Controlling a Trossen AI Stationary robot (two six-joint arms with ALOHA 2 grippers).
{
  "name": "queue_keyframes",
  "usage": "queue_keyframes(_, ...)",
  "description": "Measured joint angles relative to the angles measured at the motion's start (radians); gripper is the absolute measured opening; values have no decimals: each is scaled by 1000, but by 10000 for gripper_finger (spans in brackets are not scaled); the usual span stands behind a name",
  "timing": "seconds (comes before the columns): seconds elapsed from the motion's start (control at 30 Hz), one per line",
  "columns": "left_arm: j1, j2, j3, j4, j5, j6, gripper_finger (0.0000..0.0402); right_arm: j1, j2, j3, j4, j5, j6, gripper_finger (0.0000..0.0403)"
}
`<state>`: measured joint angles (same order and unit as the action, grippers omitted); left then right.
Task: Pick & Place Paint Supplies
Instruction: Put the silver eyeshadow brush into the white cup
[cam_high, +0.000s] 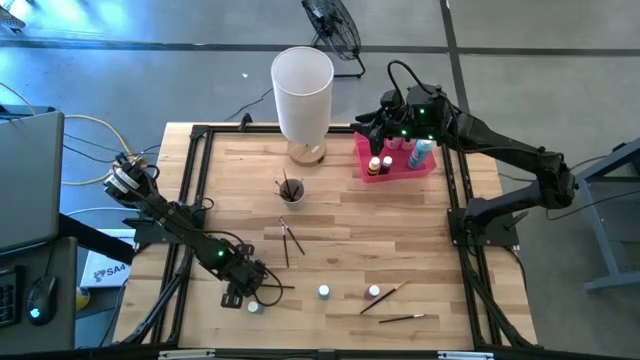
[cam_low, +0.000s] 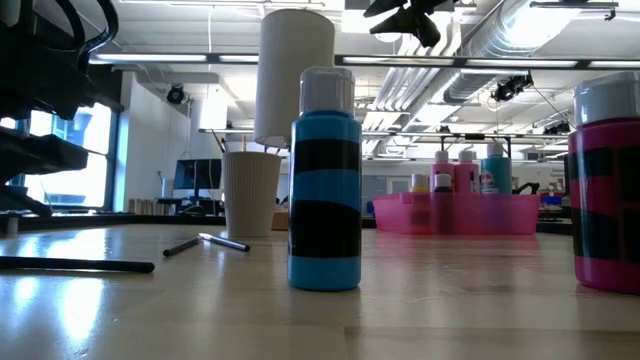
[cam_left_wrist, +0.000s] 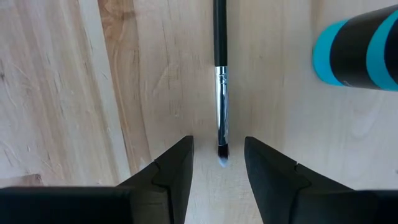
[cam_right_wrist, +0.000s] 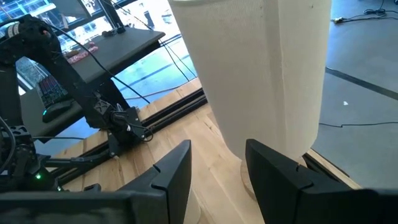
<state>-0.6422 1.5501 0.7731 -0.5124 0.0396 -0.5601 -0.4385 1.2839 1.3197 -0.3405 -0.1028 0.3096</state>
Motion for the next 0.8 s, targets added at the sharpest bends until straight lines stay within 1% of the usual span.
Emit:
queue_keyframes(0.57,0,1,-1,1,-5,2,143,0,0,0,0,0,0,145)
queue_keyframes(0.8,0,2,-2,2,-32,2,143,0,0,0,0,0,-1,145)
